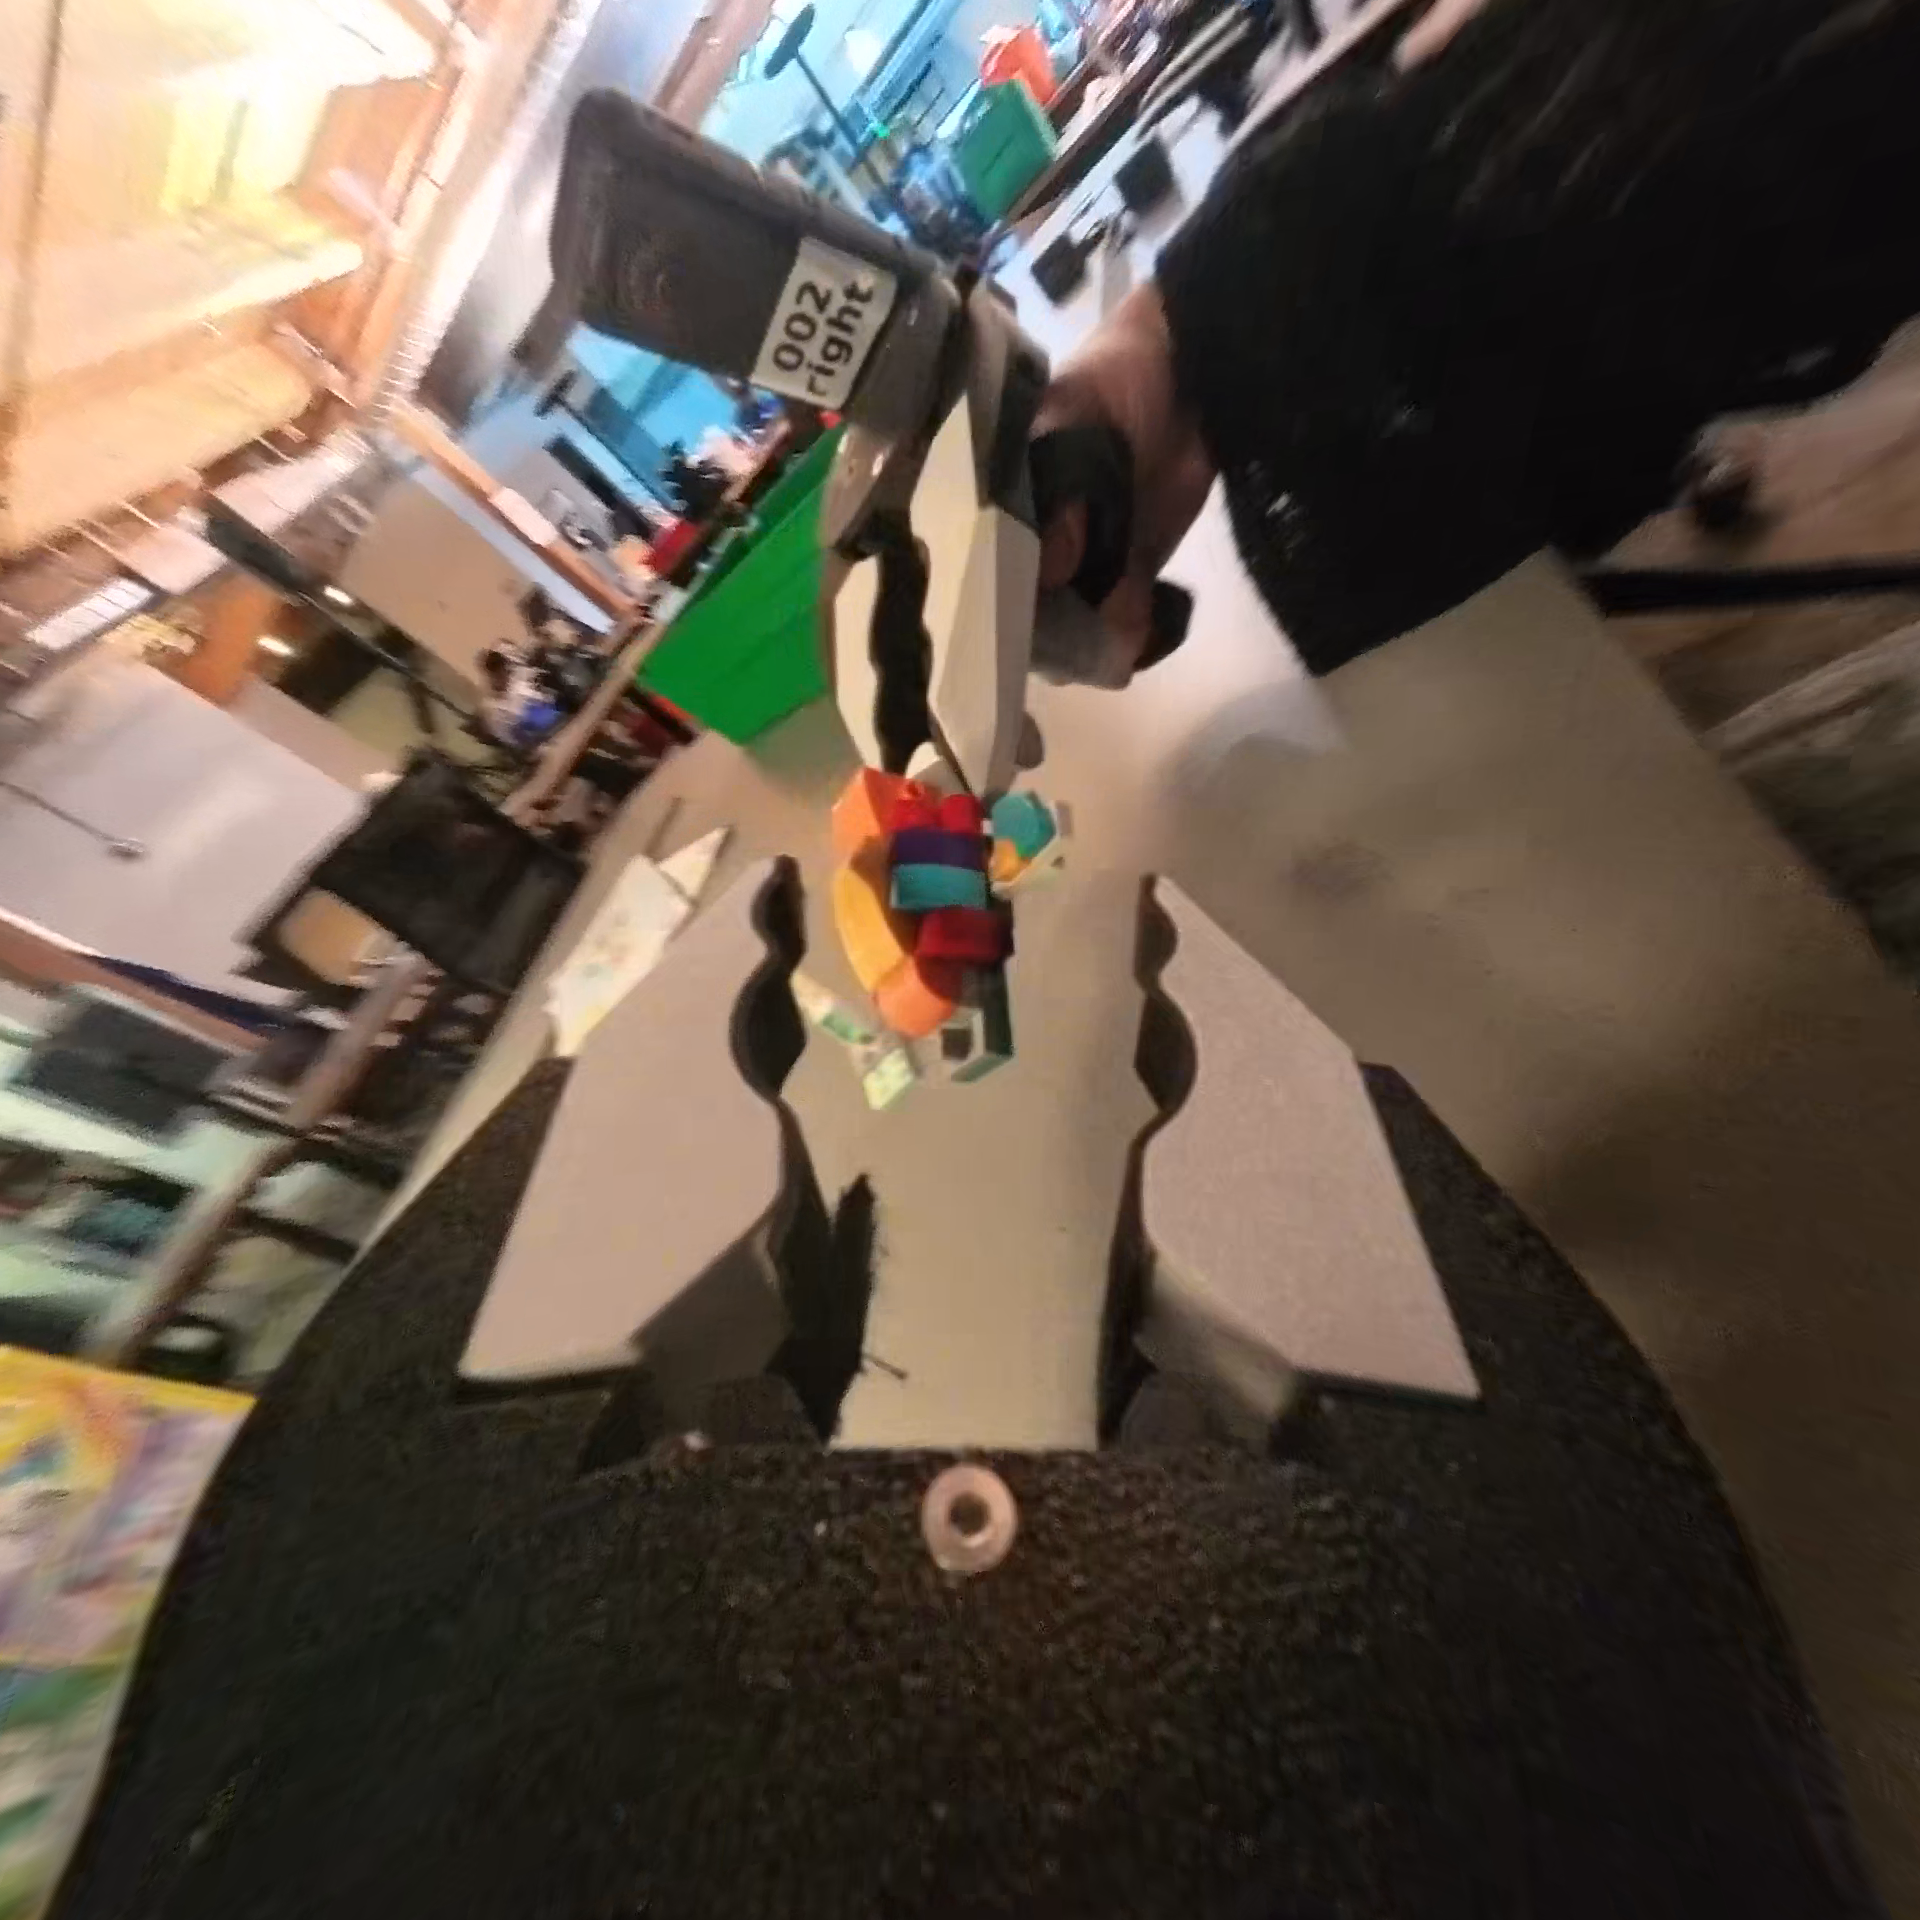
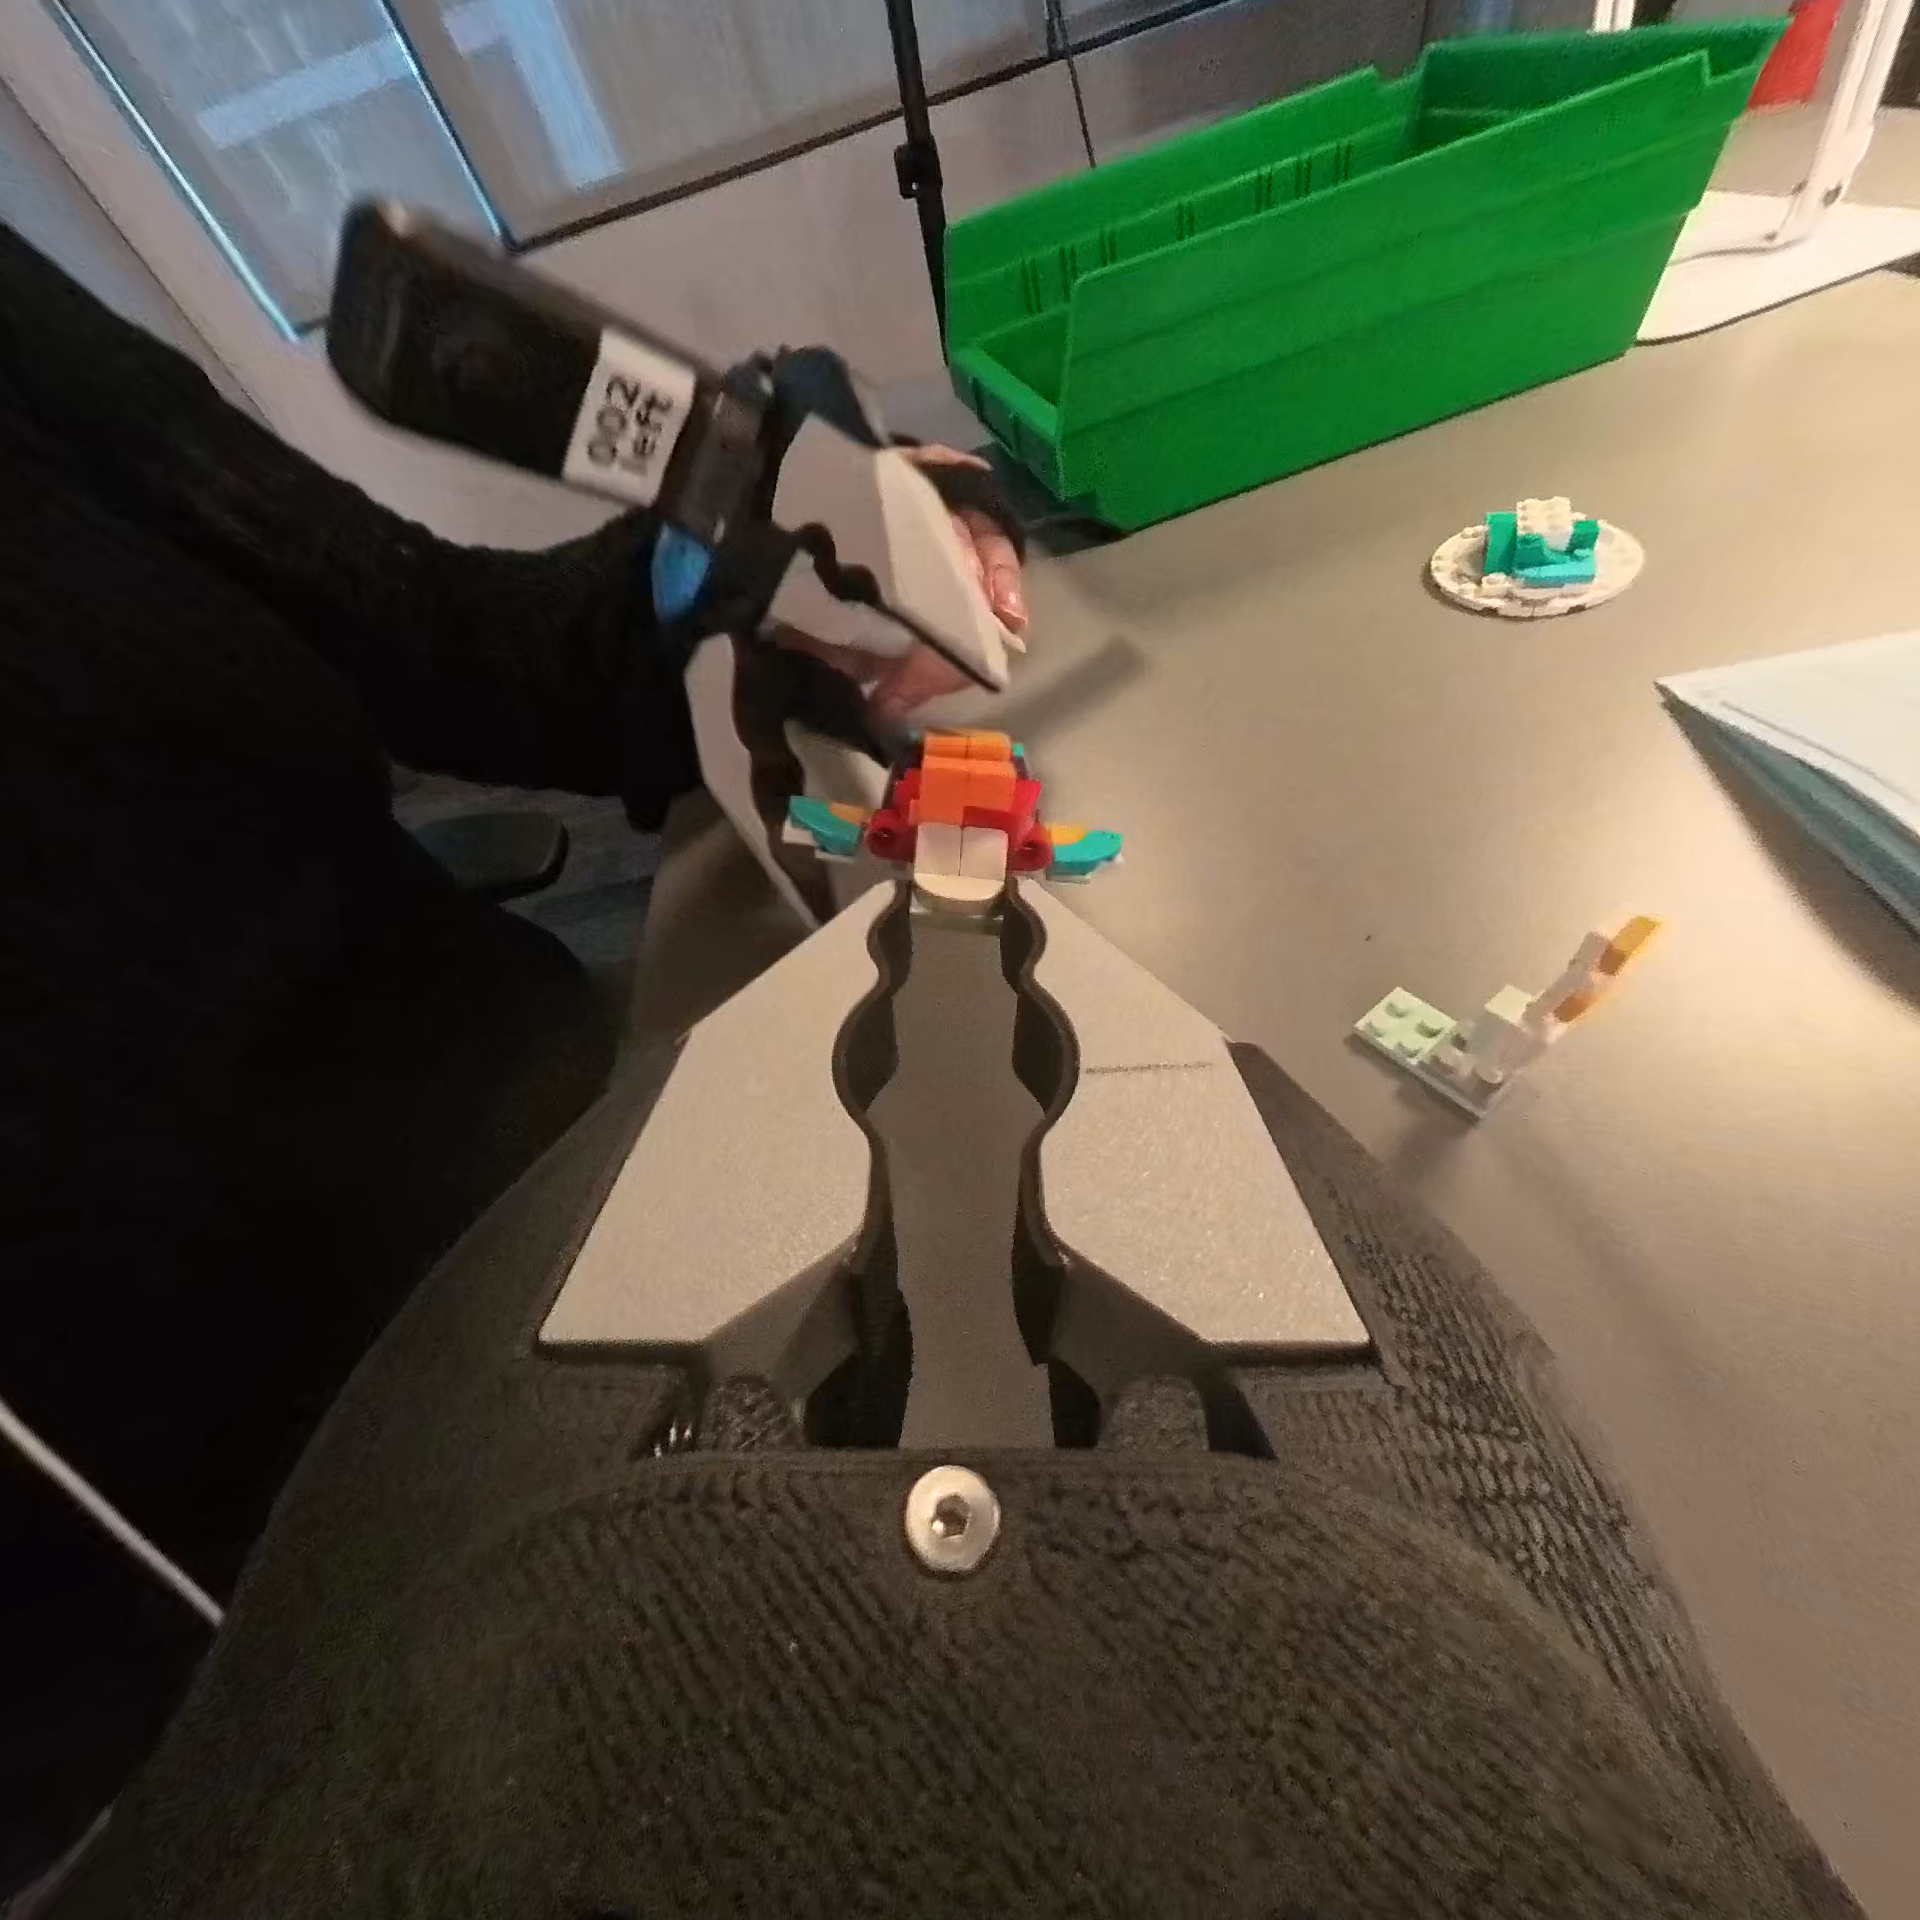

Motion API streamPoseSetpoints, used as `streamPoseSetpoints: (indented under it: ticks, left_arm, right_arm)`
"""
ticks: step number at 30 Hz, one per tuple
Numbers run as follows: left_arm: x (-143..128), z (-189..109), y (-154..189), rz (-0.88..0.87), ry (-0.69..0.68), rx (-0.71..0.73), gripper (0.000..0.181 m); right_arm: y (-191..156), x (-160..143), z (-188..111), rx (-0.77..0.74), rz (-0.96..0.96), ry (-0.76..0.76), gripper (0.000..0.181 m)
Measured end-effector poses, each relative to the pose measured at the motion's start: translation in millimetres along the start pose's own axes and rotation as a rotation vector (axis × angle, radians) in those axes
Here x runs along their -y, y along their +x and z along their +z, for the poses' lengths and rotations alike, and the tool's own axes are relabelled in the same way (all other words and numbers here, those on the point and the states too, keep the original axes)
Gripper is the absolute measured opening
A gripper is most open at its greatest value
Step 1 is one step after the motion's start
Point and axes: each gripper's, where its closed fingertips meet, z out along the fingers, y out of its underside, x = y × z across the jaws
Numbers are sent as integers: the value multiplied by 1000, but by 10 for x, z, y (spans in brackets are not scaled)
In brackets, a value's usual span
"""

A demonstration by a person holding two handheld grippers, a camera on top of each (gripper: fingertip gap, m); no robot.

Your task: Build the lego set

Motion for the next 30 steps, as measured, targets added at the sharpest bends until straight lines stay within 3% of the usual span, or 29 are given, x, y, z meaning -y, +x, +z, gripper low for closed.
streamPoseSetpoints:
  ticks: [1, 5, 8, 10, 15, 19, 21, 23, 25, 27, 30]
  left_arm:
    - [12, -25, 3, -83, 14, -32, 69]
    - [145, -56, -5, -602, 108, -248, 95]
    - [243, -6, -91, -805, 175, -336, 70]
    - [184, 46, -173, -810, 162, -289, 50]
    - [22, 129, -168, -795, 58, -259, 32]
    - [-108, 185, -203, -775, -34, -217, 31]
    - [-249, 213, -248, -765, -112, -166, 31]
    - [-488, 213, -314, -725, -234, -90, 31]
    - [-656, 217, -352, -703, -324, -54, 31]
    - [-747, 249, -392, -705, -374, -36, 31]
    - [-865, 291, -438, -718, -447, -26, 31]
  right_arm:
    - [-3, 5, -11, 11, -27, -4, 16]
    - [-81, 110, -41, 95, -167, 27, 15]
    - [-78, 144, -37, 132, -264, 19, 15]
    - [-55, 156, -39, 151, -303, 12, 15]
    - [41, 135, -41, 183, -353, 1, 15]
    - [180, 92, -47, 160, -362, -13, 16]
    - [284, 139, -159, 114, -382, 16, 25]
    - [502, 187, -332, 25, -391, 41, 34]
    - [842, 75, -426, -63, -324, -49, 37]
    - [995, -103, -412, -19, -242, -168, 45]
    - [1059, -211, -299, 66, -279, -237, 39]
